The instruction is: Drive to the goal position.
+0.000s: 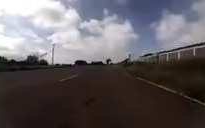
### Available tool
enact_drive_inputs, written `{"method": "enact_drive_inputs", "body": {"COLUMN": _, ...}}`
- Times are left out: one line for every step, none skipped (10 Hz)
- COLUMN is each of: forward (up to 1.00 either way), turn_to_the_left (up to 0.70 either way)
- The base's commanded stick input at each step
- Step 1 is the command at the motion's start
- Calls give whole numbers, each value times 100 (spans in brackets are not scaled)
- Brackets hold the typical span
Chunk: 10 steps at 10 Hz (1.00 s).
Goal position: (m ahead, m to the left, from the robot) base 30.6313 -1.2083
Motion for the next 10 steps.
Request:
{"method": "enact_drive_inputs", "body": {"forward": 100, "turn_to_the_left": 0}}
{"method": "enact_drive_inputs", "body": {"forward": 100, "turn_to_the_left": 0}}
{"method": "enact_drive_inputs", "body": {"forward": 100, "turn_to_the_left": 0}}
{"method": "enact_drive_inputs", "body": {"forward": 100, "turn_to_the_left": 0}}
{"method": "enact_drive_inputs", "body": {"forward": 100, "turn_to_the_left": 0}}
{"method": "enact_drive_inputs", "body": {"forward": 100, "turn_to_the_left": 0}}
{"method": "enact_drive_inputs", "body": {"forward": 100, "turn_to_the_left": 0}}
{"method": "enact_drive_inputs", "body": {"forward": 100, "turn_to_the_left": 0}}
{"method": "enact_drive_inputs", "body": {"forward": 100, "turn_to_the_left": 0}}
{"method": "enact_drive_inputs", "body": {"forward": 100, "turn_to_the_left": 0}}
